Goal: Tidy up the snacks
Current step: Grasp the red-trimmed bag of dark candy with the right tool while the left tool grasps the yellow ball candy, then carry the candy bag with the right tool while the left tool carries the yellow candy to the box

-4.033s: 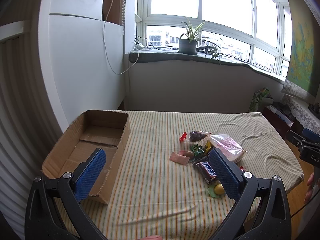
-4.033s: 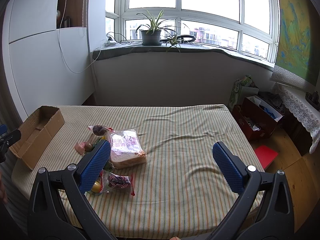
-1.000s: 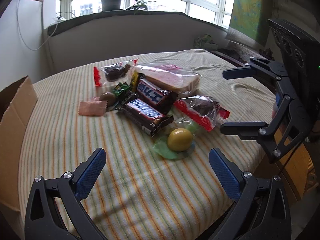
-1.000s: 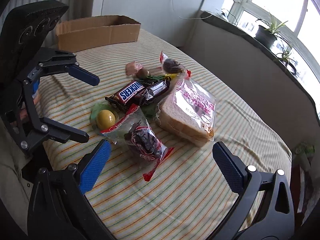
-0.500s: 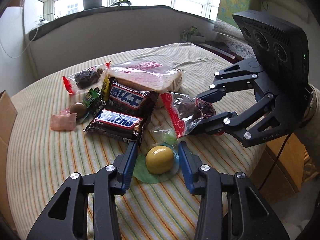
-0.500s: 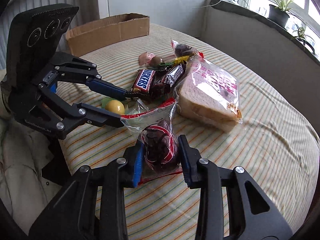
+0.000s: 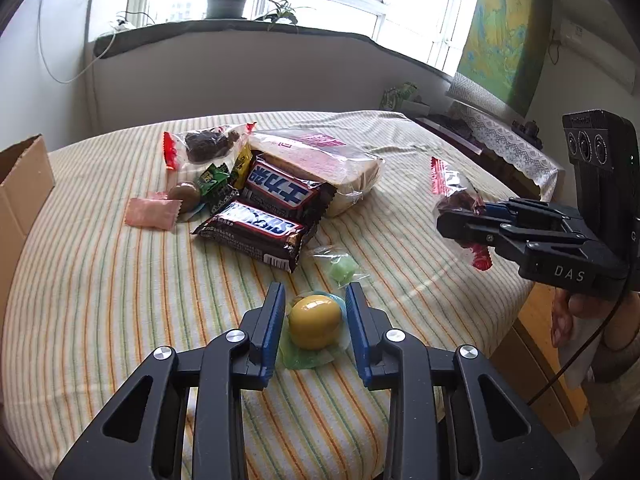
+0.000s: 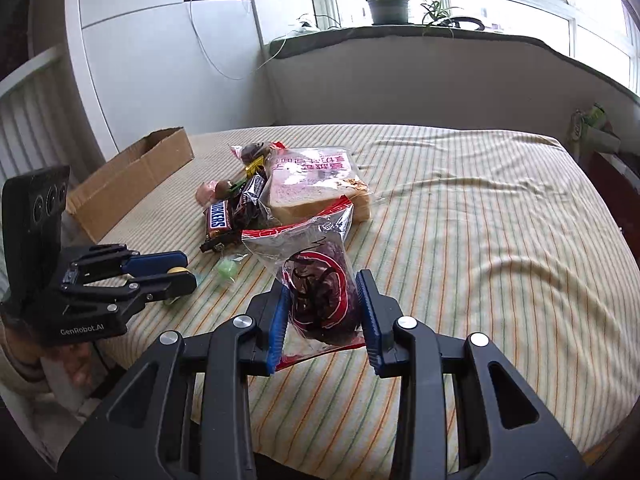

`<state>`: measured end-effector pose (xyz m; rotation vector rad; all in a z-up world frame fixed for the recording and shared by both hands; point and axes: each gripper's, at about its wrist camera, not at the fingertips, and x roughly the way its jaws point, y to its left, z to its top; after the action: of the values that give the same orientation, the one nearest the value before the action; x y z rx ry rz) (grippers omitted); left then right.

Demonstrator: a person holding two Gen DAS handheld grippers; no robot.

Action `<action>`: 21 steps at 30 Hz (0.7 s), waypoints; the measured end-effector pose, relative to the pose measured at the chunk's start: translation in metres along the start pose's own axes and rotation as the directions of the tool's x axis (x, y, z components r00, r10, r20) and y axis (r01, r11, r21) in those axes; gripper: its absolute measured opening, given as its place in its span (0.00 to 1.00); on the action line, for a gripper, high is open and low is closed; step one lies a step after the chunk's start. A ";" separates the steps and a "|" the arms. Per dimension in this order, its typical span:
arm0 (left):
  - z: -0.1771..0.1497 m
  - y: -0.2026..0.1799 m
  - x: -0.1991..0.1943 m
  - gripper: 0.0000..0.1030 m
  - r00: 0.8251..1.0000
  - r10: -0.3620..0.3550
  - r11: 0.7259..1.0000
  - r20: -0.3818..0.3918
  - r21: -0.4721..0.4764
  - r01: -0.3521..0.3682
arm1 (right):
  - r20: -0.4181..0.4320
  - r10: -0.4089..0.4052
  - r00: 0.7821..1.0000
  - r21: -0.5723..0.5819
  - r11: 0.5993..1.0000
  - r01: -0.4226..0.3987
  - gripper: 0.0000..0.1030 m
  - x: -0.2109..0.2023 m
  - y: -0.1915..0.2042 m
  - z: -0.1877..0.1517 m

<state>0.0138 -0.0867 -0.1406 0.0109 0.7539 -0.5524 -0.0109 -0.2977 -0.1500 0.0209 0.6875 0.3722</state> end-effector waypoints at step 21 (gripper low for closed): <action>0.006 -0.015 -0.003 0.23 0.996 0.076 0.989 0.046 0.121 -0.081 | 0.042 0.007 0.999 0.069 0.998 -0.010 0.33 -0.002 -0.007 0.002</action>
<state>0.0088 -0.0993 -0.1310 0.1426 0.6754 -0.5216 -0.0087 -0.3048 -0.1476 0.0968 0.6594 0.3553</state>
